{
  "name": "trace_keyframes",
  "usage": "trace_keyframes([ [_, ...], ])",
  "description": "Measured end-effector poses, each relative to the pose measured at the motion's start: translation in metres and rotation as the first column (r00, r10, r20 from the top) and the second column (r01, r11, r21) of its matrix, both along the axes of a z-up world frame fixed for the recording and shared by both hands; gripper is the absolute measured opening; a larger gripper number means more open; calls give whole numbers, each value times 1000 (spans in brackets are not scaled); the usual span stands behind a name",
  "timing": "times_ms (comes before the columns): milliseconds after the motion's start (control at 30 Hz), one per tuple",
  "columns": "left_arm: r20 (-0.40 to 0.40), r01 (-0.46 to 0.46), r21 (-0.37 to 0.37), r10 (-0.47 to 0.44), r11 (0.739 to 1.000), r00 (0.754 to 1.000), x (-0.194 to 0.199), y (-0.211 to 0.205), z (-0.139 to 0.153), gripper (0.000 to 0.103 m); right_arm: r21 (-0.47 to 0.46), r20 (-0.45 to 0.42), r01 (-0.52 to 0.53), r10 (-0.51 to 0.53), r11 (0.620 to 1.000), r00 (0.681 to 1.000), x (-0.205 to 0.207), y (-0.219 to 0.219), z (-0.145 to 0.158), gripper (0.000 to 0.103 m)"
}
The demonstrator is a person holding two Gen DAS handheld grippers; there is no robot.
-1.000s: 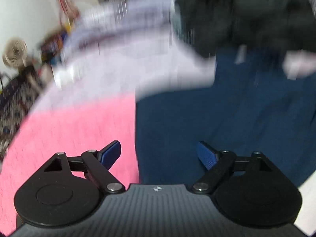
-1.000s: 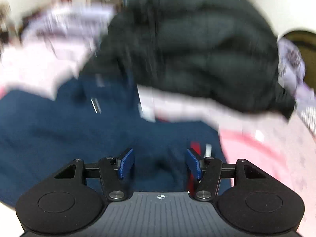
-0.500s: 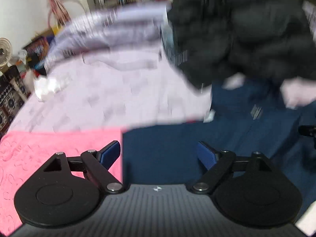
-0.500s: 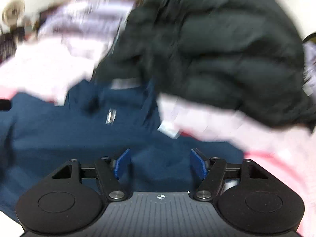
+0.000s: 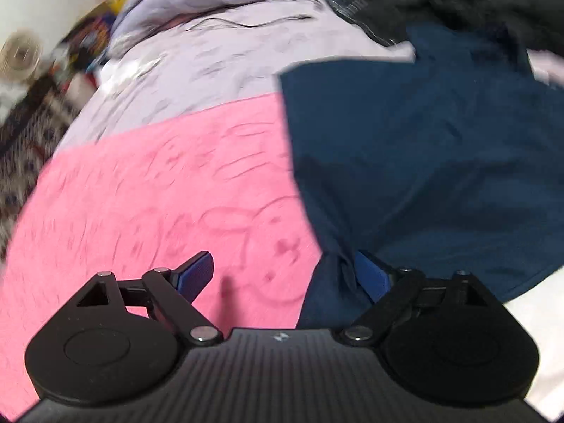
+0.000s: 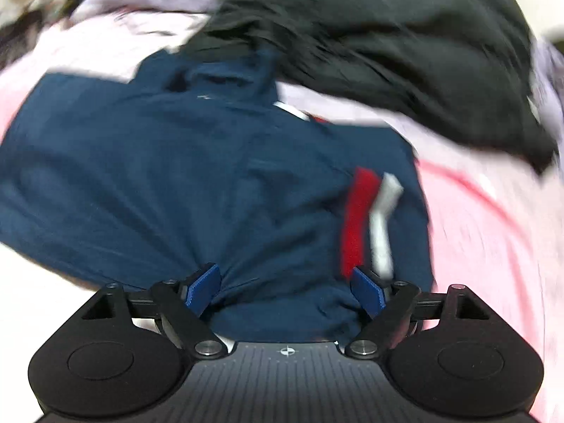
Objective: Fold clothes
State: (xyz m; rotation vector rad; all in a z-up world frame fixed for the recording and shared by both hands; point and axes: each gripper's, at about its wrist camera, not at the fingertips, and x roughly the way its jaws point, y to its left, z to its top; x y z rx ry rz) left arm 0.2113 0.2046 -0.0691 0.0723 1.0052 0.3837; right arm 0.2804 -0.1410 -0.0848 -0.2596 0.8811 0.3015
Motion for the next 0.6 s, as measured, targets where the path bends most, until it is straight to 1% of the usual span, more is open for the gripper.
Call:
trace_keyframes([
  [33,10,-9,8,9,1000,1000,-7,1,5,90,16,8,11,-12,1000,1000,-7,-6,9,79],
  [67,17,-5,22,4,1000,1000,-14,-2,8,90,17,27,-6,5,1000,1000,-19,-9,15,80],
  [100,16,9,26,-10,1000,1000,-19,-4,9,90,5,14,-25,25,1000,1000,-30,-11,15,81],
  [133,8,28,17,-28,999,1000,-26,-8,7,90,-7,-4,-44,44,999,999,-41,-13,13,81],
  [167,-8,48,5,-48,999,999,-34,-14,6,90,-24,-41,-51,50,998,998,-52,-14,6,81],
  [233,-47,86,13,-85,996,995,-45,-25,1,89,-49,-104,-54,48,997,993,-72,-16,-9,81],
  [267,-50,100,27,-99,995,994,-51,-30,-1,89,-23,-84,-35,33,999,996,-85,-21,-10,81],
  [300,-46,112,33,-110,993,993,-58,-33,-2,89,-2,-84,-15,15,1000,996,-95,-26,-10,81],
  [367,-40,123,17,-122,992,992,-71,-34,-2,89,32,-92,31,-28,999,995,-111,-35,-9,82],
  [433,-33,130,-9,-130,992,991,-84,-33,-3,89,43,-79,42,-39,998,996,-125,-40,-9,82],
  [533,-22,145,-42,-146,989,989,-102,-32,-4,88,38,-27,26,-25,999,999,-142,-43,-12,82],
  [600,1,153,-49,-153,987,988,-122,-43,-7,88,62,7,37,-38,997,999,-151,-48,-15,83],
])
